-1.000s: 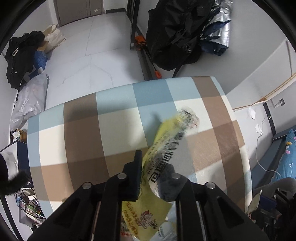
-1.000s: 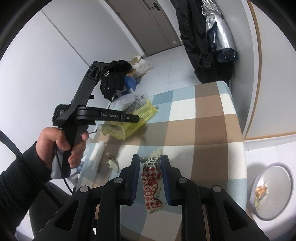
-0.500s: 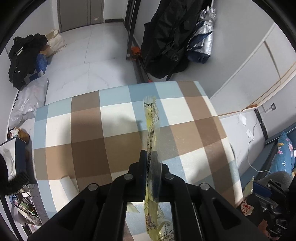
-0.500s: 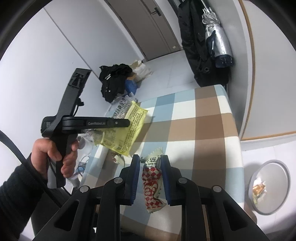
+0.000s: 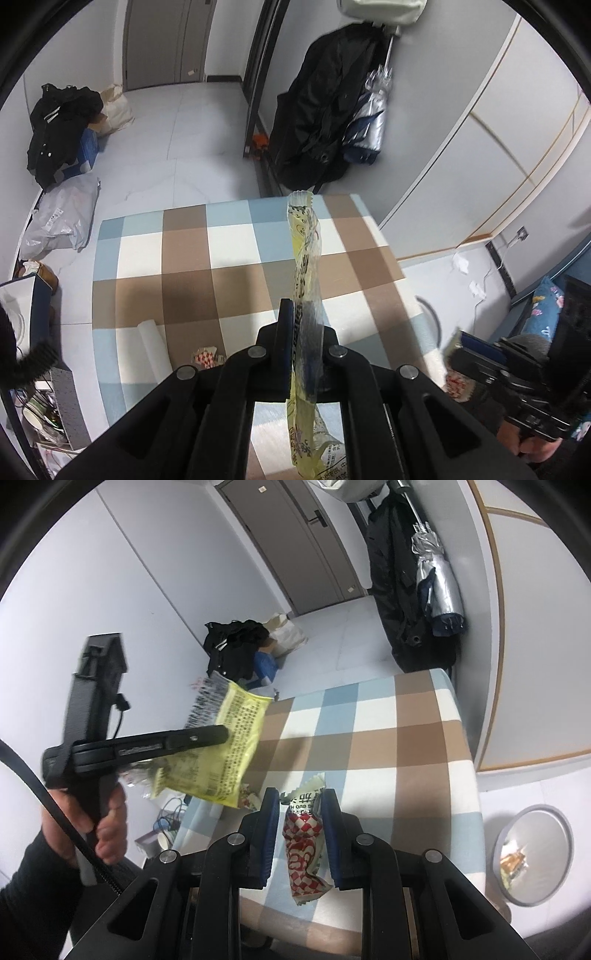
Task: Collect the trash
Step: 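Carry the yellow bag and red-white wrapper in both tools to the bin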
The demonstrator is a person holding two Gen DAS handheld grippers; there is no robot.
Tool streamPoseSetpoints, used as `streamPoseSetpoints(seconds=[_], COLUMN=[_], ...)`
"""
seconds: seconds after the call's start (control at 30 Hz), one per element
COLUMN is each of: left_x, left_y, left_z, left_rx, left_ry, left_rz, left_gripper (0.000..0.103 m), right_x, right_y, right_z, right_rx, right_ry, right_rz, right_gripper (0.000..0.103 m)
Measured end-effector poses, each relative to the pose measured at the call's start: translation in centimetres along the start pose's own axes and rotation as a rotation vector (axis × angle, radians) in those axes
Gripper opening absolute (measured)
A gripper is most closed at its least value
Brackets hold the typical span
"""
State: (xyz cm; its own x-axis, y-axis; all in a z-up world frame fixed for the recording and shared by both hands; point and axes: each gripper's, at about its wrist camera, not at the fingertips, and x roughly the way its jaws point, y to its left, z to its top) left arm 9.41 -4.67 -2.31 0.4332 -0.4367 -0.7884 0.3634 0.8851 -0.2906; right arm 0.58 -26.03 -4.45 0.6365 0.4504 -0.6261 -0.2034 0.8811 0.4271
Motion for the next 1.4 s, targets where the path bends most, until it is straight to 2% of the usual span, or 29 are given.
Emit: streamPoseSetpoints(seconds=[0.2, 0.4, 0.63, 1.0, 1.2, 1.4], left_x=[-2.0, -3.2, -4.3, -4.2, -2.9, 0.2], left_y=[0.0, 0.0, -1.8, -8.8, -13.4, -18.3], left_z=[-1.3, -1.9, -1.6, 0.8, 2.0, 3.1], left_rx=[-0.001, 0.003, 0.047, 0.156, 0.231, 0.285], left_ry=[-0.051, -0.069, -0.093, -0.110, -0.101, -0.058], left_rz=[-0.010, -0.020, -0.040, -0.124, -0.168, -0.253], left_gripper=[0.001, 0.001, 0.001, 0.001, 0.001, 0.001], right_x=[-0.3, -1.2, -3.6, -10.6, -14.9, -18.2], right_y=[1.1, 1.7, 1.2, -2.4, -5.9, -10.9], right_z=[0.0, 0.4, 1.8, 4.5, 5.3, 5.2], right_rx=[-0.006, -0.007, 0.002, 0.022, 0.053, 0.114], right_ry=[-0.013, -0.039, -0.100, -0.227, -0.295, -0.332], right_rz=[0.008, 0.017, 0.021, -0.030, -0.091, -0.177], right_gripper=[0.022, 0.022, 0.022, 0.022, 0.022, 0.022])
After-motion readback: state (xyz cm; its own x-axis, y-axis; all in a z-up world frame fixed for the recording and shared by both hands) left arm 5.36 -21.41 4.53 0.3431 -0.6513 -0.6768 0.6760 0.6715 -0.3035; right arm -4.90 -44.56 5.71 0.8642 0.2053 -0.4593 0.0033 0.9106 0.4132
